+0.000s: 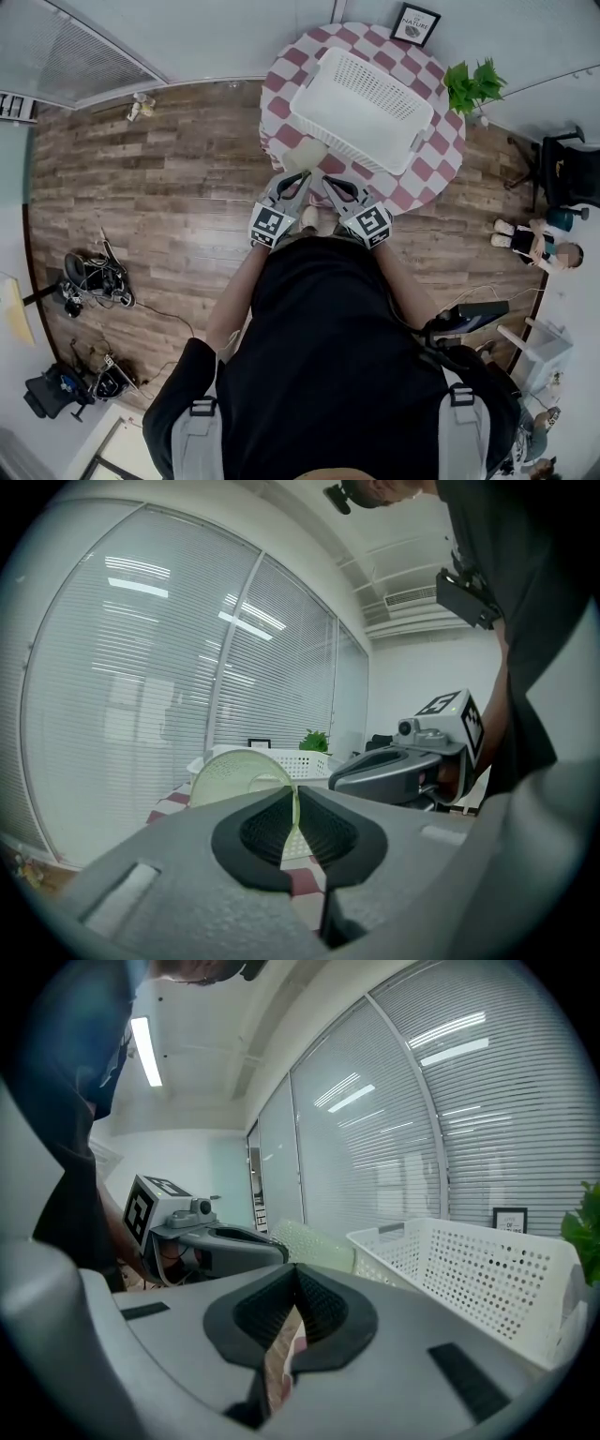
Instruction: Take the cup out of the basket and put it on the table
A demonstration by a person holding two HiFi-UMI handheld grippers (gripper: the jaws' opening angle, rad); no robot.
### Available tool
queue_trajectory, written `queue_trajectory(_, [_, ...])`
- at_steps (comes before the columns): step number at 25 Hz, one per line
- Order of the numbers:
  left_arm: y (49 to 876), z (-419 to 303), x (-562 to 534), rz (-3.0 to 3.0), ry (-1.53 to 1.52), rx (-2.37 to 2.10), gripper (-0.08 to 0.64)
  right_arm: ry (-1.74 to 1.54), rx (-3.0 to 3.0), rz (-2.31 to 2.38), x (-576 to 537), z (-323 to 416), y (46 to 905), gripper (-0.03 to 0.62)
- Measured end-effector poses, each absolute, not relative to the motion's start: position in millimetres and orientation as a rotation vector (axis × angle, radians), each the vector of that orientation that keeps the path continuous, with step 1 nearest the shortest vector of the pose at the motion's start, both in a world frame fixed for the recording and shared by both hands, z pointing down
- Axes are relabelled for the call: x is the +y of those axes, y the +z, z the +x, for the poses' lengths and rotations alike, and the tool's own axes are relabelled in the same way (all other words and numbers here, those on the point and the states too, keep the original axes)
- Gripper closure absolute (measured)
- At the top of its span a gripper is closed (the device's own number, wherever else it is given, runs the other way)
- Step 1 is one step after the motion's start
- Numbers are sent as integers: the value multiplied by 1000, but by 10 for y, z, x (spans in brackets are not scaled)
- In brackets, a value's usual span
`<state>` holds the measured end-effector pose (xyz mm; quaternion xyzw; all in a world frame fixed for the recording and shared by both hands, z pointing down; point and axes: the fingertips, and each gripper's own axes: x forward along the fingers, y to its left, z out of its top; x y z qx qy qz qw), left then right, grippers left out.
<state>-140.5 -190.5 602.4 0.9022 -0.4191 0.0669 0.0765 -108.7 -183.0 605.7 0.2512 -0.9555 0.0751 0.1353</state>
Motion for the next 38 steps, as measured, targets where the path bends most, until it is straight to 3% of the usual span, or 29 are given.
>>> queue_trajectory(38, [6143,-1367,-1674,2672,217,-1210,540,217,-2773,690,-1627,-1127,6096,582])
